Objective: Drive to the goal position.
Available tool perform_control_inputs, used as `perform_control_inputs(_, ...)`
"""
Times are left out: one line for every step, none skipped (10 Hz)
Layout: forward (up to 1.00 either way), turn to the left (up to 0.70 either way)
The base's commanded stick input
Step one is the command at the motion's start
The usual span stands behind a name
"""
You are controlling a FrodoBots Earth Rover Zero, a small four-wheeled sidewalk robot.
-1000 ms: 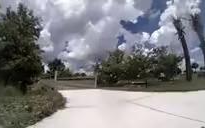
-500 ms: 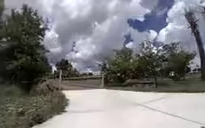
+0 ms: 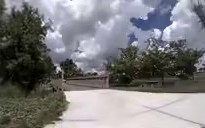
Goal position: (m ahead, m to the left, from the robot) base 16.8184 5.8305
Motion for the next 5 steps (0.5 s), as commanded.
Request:
perform_control_inputs(0.70, 0.00)
perform_control_inputs(0.70, 0.00)
perform_control_inputs(0.70, 0.00)
perform_control_inputs(0.70, 0.00)
perform_control_inputs(0.70, 0.00)
